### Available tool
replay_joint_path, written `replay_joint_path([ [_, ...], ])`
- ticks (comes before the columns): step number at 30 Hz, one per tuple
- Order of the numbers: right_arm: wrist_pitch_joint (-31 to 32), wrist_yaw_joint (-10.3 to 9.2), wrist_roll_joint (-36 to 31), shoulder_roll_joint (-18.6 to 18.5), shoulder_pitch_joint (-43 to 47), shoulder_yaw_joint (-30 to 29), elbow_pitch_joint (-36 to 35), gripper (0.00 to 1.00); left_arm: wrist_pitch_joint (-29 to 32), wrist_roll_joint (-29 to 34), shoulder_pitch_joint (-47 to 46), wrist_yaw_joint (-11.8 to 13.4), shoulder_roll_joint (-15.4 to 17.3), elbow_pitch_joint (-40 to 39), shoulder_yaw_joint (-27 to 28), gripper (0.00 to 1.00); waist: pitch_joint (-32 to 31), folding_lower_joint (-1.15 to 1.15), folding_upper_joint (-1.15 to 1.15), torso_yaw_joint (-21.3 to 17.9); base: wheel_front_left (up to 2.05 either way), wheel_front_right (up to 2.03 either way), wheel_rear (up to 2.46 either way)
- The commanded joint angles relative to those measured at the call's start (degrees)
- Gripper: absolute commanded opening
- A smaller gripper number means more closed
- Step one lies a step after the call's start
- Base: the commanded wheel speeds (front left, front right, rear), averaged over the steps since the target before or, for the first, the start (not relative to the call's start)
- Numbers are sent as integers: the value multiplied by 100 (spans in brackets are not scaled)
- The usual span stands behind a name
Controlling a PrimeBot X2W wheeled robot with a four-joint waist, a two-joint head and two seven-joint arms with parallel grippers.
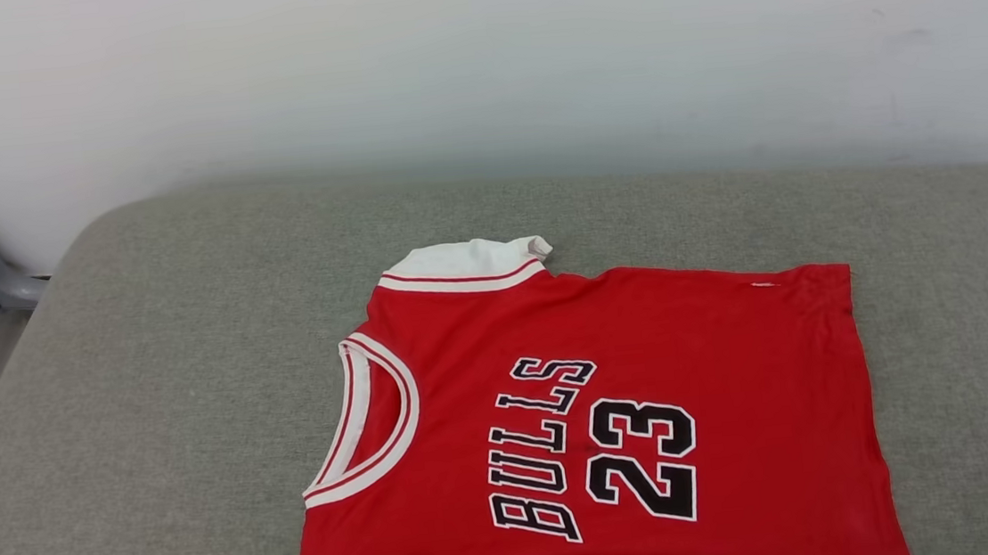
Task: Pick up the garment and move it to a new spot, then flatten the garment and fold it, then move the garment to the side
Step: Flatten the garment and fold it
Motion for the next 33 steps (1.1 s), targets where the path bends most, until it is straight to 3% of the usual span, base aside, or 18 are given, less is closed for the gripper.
replay_joint_path([
  [1,45,-8,-66,69,73,-73,-107,0,33,-26,82,58,50,-77,42,0,-20,1,-1,35,0,0,0],
  [8,390,-8,-305,266,-82,-282,-742,0,59,121,-279,34,120,-451,-10,0,-19,1,-1,48,0,0,0],
  [14,644,-7,-424,163,-743,-141,-786,0,-12,247,-1245,-318,-53,-50,-160,0,212,1,-1,16,0,0,0],
  [15,656,-7,-378,58,-1193,-2,-603,0,-124,323,-1795,-519,-163,357,-207,0,453,1,-1,-18,0,0,0],
  [21,504,-6,-339,-168,-1947,118,-6,0,-382,389,-2745,-912,-458,1317,-339,0,911,1,-1,-3,0,0,0],
  [32,129,-8,-227,-331,-2352,410,1154,0,-387,201,-3608,-1484,-818,3054,-527,0,1333,1,-1,-25,0,0,0],
  [33,67,-8,-230,-352,-2373,450,1215,4,-368,167,-3649,-1519,-832,3168,-536,18,1336,1,-1,-31,0,0,0],
])
